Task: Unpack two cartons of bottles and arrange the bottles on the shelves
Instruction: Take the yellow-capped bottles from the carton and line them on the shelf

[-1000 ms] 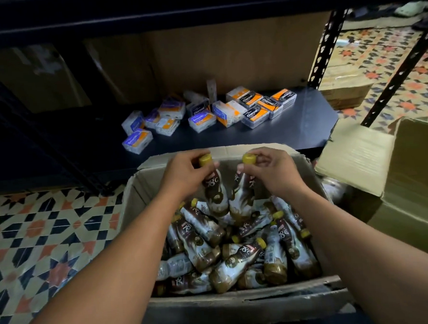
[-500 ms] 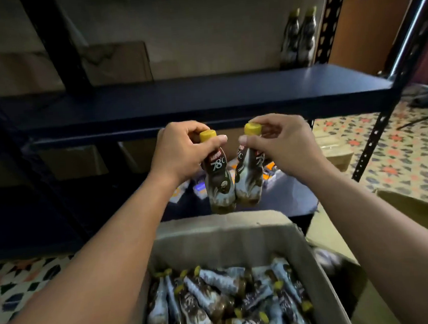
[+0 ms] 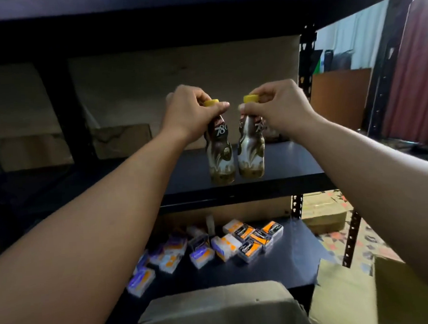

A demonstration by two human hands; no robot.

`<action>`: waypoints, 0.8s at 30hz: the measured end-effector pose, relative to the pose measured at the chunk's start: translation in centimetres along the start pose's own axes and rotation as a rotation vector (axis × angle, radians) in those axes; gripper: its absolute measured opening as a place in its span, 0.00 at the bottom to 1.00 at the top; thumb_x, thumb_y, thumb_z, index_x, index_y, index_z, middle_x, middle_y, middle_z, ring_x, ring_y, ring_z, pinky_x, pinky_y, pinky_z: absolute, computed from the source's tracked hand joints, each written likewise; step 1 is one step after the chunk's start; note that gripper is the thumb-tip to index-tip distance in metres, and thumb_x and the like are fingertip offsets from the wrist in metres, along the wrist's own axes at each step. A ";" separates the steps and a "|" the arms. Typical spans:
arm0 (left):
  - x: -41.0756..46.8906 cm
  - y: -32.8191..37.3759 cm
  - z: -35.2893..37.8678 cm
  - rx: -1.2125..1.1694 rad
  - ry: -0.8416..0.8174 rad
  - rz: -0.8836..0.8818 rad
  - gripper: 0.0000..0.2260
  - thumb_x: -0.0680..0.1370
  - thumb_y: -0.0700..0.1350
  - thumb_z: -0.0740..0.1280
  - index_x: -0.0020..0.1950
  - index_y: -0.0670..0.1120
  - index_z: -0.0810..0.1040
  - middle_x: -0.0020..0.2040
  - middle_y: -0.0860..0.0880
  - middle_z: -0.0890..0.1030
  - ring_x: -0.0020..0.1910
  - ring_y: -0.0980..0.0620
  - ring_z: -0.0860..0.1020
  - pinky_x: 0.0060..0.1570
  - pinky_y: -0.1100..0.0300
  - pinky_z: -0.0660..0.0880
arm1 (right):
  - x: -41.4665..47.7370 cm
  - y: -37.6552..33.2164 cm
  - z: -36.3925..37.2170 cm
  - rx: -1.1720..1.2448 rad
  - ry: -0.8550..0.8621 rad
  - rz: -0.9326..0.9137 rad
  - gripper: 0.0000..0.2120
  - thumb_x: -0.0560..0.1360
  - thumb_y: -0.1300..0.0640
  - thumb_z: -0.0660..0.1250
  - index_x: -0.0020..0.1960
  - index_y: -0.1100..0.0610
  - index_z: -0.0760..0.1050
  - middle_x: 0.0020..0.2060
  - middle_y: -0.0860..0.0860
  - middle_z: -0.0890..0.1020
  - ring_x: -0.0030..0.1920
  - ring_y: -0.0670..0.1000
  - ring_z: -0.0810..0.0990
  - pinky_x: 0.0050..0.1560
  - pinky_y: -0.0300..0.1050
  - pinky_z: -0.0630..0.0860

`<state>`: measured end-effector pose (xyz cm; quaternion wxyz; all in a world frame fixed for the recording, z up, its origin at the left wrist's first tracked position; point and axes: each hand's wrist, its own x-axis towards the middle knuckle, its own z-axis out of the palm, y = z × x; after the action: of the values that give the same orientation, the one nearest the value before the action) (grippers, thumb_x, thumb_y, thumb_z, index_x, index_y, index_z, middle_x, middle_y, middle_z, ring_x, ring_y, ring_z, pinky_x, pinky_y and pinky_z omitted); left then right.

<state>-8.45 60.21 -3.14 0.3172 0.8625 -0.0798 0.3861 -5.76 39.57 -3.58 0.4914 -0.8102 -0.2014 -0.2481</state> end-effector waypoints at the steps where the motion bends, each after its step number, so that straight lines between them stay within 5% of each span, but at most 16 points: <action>1: 0.5 -0.3 0.7 0.007 -0.005 -0.008 0.18 0.67 0.65 0.74 0.38 0.50 0.82 0.38 0.52 0.83 0.47 0.48 0.81 0.47 0.46 0.81 | 0.5 0.5 0.3 -0.007 0.007 0.013 0.16 0.67 0.44 0.81 0.51 0.49 0.85 0.42 0.46 0.87 0.44 0.44 0.86 0.52 0.48 0.84; 9: 1.8 -3.4 5.9 0.111 -0.062 -0.065 0.15 0.71 0.61 0.75 0.44 0.50 0.83 0.40 0.54 0.82 0.43 0.54 0.80 0.42 0.57 0.77 | 2.8 6.4 2.9 -0.067 0.022 0.086 0.22 0.69 0.45 0.80 0.60 0.50 0.83 0.50 0.47 0.85 0.51 0.48 0.83 0.59 0.53 0.81; 13: 0.8 -4.8 7.6 -0.002 -0.073 -0.048 0.23 0.74 0.61 0.73 0.64 0.50 0.80 0.57 0.53 0.82 0.56 0.54 0.80 0.56 0.55 0.78 | 2.4 8.3 3.9 0.014 -0.003 0.082 0.27 0.70 0.43 0.78 0.67 0.48 0.79 0.54 0.45 0.85 0.54 0.45 0.83 0.61 0.48 0.79; 15: -0.3 -5.2 7.9 -0.123 -0.071 -0.079 0.27 0.75 0.60 0.73 0.70 0.49 0.76 0.57 0.53 0.81 0.56 0.56 0.79 0.56 0.60 0.77 | 1.7 9.4 4.2 0.064 -0.003 0.077 0.29 0.71 0.42 0.78 0.69 0.47 0.78 0.56 0.45 0.85 0.55 0.44 0.82 0.62 0.47 0.79; 20: -1.8 -6.2 8.7 -0.348 -0.073 -0.102 0.09 0.76 0.56 0.73 0.50 0.52 0.82 0.44 0.56 0.84 0.43 0.64 0.82 0.42 0.69 0.79 | 1.5 11.1 4.6 0.117 -0.011 0.034 0.27 0.71 0.43 0.78 0.69 0.46 0.78 0.60 0.44 0.83 0.57 0.39 0.81 0.64 0.47 0.79; 24: -0.7 -7.0 9.5 -0.373 -0.149 -0.084 0.09 0.77 0.55 0.72 0.51 0.50 0.83 0.45 0.55 0.85 0.44 0.65 0.82 0.40 0.71 0.77 | 3.0 12.1 5.4 0.144 -0.018 0.014 0.25 0.72 0.46 0.78 0.67 0.48 0.79 0.57 0.43 0.84 0.57 0.43 0.83 0.64 0.51 0.79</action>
<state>-0.38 59.92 -11.77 0.4804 0.8177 -0.1372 0.2861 4.67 39.37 -12.33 0.5484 -0.7763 -0.2174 -0.2222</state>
